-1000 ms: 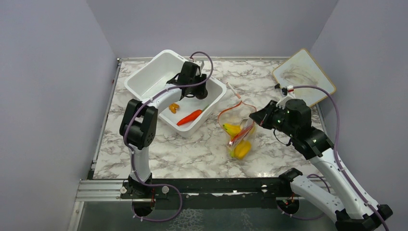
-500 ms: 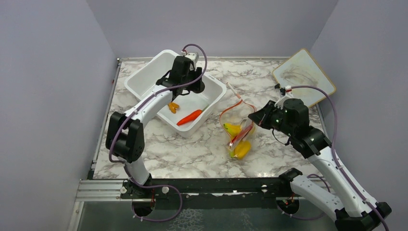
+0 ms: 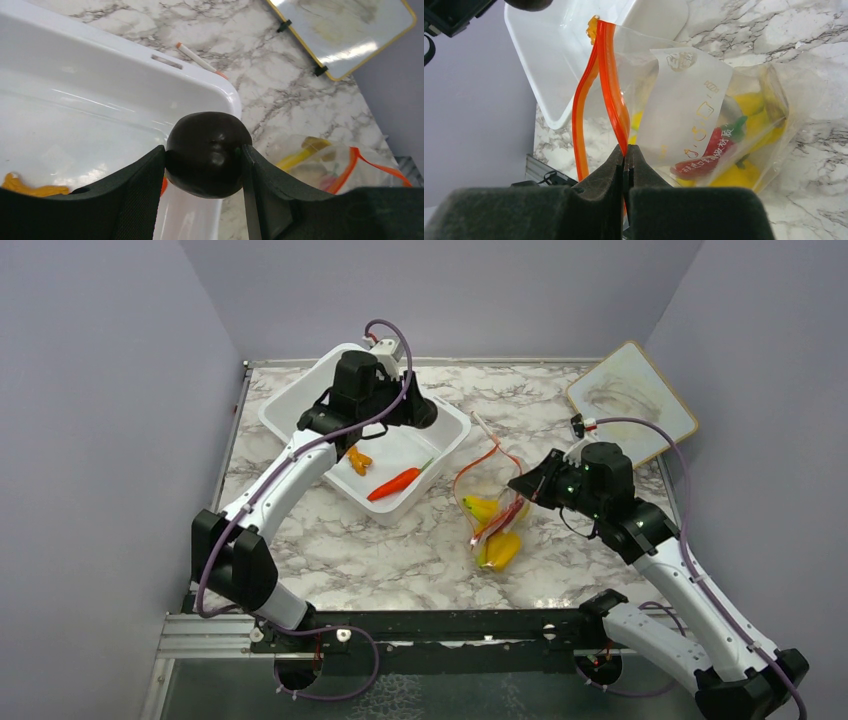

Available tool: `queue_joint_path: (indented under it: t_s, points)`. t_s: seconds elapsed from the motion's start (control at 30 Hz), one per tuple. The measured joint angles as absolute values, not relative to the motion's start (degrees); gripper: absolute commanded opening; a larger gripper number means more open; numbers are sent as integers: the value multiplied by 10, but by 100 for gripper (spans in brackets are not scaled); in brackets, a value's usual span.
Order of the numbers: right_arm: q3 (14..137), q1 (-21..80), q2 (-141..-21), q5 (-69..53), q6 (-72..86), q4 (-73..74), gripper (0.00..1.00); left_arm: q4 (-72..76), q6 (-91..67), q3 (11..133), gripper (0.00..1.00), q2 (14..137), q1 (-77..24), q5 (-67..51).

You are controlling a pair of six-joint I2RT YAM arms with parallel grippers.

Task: Place the food in the zip-top bag and seal the zipper
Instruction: Pick up the fake fruit from the bin, then place the fake fruit in the zipper food storage bag.

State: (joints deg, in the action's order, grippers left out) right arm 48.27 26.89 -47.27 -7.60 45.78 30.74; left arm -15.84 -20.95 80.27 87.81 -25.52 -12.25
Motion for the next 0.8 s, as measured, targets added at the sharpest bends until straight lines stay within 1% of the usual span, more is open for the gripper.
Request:
queue_joint_path:
  t_s: [0.27,0.5,0.6,0.8]
  points:
    - [470,269,-477,-85,477,289,1,-100,-289,736,37,847,-255,-251]
    - [460,269,-493,-89,489,272,1,8,-394,679,37,816,-256,-351]
    - [460,269,-505,-91,489,266,1,54,-441,660,37,808,-258,-380]
    - [460,269,-519,-101,493,250,1,115,-486,622,37,806,-279,-410]
